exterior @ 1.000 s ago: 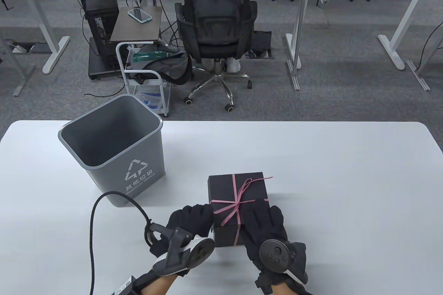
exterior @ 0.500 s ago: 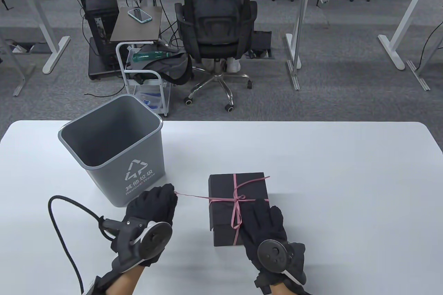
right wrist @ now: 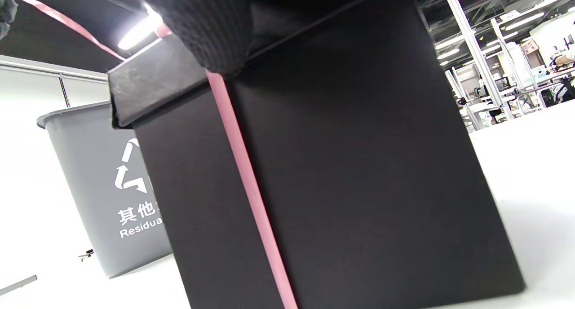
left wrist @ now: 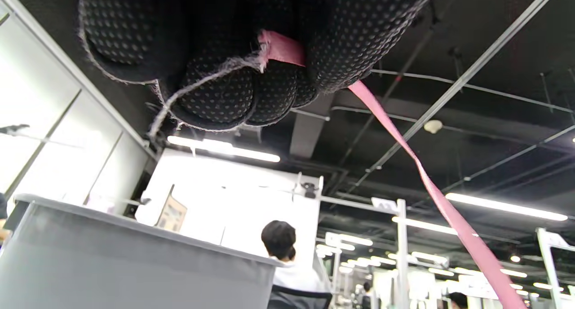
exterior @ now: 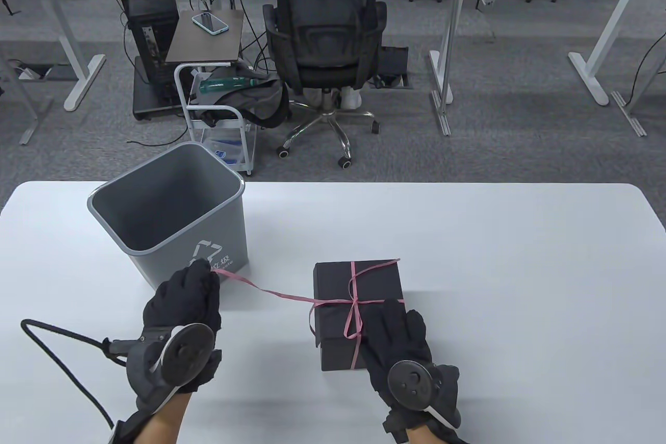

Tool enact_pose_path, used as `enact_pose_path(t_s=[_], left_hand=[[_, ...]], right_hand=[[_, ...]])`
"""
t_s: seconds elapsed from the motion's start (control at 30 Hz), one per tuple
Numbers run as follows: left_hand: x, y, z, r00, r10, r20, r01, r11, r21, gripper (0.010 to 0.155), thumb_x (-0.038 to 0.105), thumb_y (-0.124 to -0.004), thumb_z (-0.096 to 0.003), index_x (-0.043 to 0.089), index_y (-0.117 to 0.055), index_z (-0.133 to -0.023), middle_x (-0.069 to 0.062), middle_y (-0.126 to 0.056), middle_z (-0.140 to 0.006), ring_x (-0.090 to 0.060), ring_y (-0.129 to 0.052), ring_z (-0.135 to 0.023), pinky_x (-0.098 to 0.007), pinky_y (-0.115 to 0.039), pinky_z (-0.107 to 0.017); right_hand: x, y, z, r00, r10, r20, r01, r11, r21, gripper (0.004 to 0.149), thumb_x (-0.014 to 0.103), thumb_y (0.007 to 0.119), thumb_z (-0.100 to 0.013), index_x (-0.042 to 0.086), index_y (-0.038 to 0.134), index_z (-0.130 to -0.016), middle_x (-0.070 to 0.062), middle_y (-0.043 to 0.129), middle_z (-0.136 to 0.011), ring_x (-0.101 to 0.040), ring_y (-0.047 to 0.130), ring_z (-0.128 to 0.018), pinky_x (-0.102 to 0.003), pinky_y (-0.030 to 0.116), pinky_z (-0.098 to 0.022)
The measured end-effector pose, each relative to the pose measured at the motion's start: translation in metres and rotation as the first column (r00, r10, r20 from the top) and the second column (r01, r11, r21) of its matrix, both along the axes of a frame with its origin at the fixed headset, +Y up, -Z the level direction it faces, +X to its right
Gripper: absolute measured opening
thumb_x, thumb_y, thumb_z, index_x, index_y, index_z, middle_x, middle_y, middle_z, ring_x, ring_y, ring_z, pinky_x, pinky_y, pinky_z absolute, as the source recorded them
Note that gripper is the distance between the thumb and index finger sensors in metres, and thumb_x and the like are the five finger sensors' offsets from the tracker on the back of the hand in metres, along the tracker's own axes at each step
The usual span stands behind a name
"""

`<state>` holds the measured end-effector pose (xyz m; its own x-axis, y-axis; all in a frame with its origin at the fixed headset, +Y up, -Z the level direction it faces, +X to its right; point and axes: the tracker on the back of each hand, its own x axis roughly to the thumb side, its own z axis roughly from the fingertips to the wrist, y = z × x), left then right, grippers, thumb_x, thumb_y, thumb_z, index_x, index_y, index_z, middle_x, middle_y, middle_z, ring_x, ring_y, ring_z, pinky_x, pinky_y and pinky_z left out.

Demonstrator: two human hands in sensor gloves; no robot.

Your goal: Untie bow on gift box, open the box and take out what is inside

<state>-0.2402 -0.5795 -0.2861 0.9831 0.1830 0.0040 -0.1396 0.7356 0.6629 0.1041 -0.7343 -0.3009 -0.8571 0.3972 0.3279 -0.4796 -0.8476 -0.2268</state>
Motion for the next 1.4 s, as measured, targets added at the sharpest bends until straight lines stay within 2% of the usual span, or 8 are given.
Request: enact_pose_path(t_s=[0.17, 0.3, 0.57, 0.8, 0.9, 1.03, 1.13, 1.4], left_hand=[[0.023, -0.004, -0.007, 0.995, -0.053, 0.086, 0.075, 0.955, -0.287, 0.052, 0.039, -0.086, -0.0581, 0.017, -0.076, -0.104, -0.015, -0.089, -0.098, -0.038, -0.096, -0.077, -0.047, -0.084, -0.056], [0.047, 0.003, -0.021, 0.991, -0.05, 0.125, 0.095, 0.917, -0.387, 0.053, 0.036, -0.086, -0.0589, 0.019, -0.072, -0.108, -0.017, -0.08, -0.109, -0.043, -0.088, -0.087, -0.053, -0.079, -0.063], [0.115, 0.011, -0.055, 0.961, 0.012, 0.276, 0.196, 0.677, -0.71, 0.059, 0.023, -0.088, -0.0578, 0.023, -0.065, -0.112, -0.017, -0.061, -0.121, -0.045, -0.071, -0.104, -0.059, -0.068, -0.073], [0.162, -0.01, -0.081, 0.952, 0.064, 0.3, 0.146, 0.765, -0.627, 0.054, 0.025, -0.087, -0.0586, 0.025, -0.069, -0.109, -0.015, -0.07, -0.116, -0.042, -0.078, -0.098, -0.056, -0.071, -0.07], [0.182, -0.028, -0.094, 0.902, -0.048, 0.43, 0.323, 0.735, -0.596, 0.057, 0.016, -0.084, -0.059, 0.036, -0.067, -0.109, -0.008, -0.063, -0.12, -0.036, -0.071, -0.106, -0.053, -0.069, -0.076], [0.191, -0.052, -0.107, 0.899, -0.095, 0.429, 0.356, 0.729, -0.585, 0.05, 0.016, -0.087, -0.0575, 0.037, -0.077, -0.102, -0.005, -0.066, -0.119, -0.033, -0.072, -0.107, -0.052, -0.07, -0.076], [0.189, -0.065, -0.116, 0.897, -0.067, 0.436, 0.371, 0.65, -0.663, 0.048, 0.021, -0.087, -0.0579, 0.036, -0.077, -0.103, -0.006, -0.065, -0.12, -0.034, -0.071, -0.107, -0.053, -0.069, -0.077], [0.186, -0.078, -0.108, 0.863, -0.161, 0.479, 0.39, 0.815, -0.429, 0.037, 0.031, -0.086, -0.054, 0.032, -0.088, -0.091, -0.001, -0.085, -0.105, -0.029, -0.088, -0.093, -0.049, -0.078, -0.07]], right_hand=[[0.0, 0.0, 0.0, 1.0, -0.002, 0.0, 0.002, 1.0, 0.001, 0.069, 0.042, 0.075, -0.061, 0.023, 0.044, -0.119, -0.015, 0.033, -0.122, -0.06, 0.035, -0.094, -0.057, 0.048, -0.074], [0.0, 0.001, 0.001, 1.0, 0.004, 0.001, -0.004, 1.0, 0.001, 0.069, 0.042, 0.075, -0.061, 0.023, 0.045, -0.119, -0.015, 0.033, -0.122, -0.06, 0.035, -0.094, -0.057, 0.049, -0.074], [0.001, 0.001, 0.0, 1.0, -0.005, -0.006, 0.005, 1.0, -0.005, 0.069, 0.042, 0.076, -0.061, 0.023, 0.045, -0.119, -0.015, 0.033, -0.122, -0.06, 0.035, -0.094, -0.058, 0.049, -0.074], [0.001, 0.002, 0.0, 1.0, -0.014, -0.012, 0.014, 1.0, -0.009, 0.068, 0.042, 0.075, -0.061, 0.023, 0.045, -0.119, -0.015, 0.033, -0.122, -0.06, 0.035, -0.094, -0.058, 0.049, -0.074], [0.002, 0.002, 0.0, 1.0, -0.018, -0.015, 0.018, 1.0, -0.011, 0.068, 0.041, 0.075, -0.061, 0.023, 0.046, -0.119, -0.015, 0.033, -0.122, -0.06, 0.035, -0.094, -0.058, 0.049, -0.074], [0.002, 0.002, 0.0, 1.0, -0.023, -0.018, 0.023, 1.0, -0.012, 0.068, 0.041, 0.075, -0.061, 0.023, 0.046, -0.119, -0.015, 0.033, -0.122, -0.06, 0.035, -0.094, -0.058, 0.049, -0.074], [0.003, 0.002, 0.0, 0.999, -0.027, -0.02, 0.026, 1.0, -0.013, 0.068, 0.041, 0.075, -0.061, 0.023, 0.046, -0.119, -0.015, 0.033, -0.122, -0.06, 0.035, -0.094, -0.058, 0.049, -0.074], [0.002, 0.002, 0.0, 0.999, -0.026, -0.019, 0.025, 1.0, -0.013, 0.068, 0.041, 0.075, -0.061, 0.023, 0.046, -0.119, -0.014, 0.033, -0.122, -0.06, 0.035, -0.094, -0.057, 0.049, -0.074]])
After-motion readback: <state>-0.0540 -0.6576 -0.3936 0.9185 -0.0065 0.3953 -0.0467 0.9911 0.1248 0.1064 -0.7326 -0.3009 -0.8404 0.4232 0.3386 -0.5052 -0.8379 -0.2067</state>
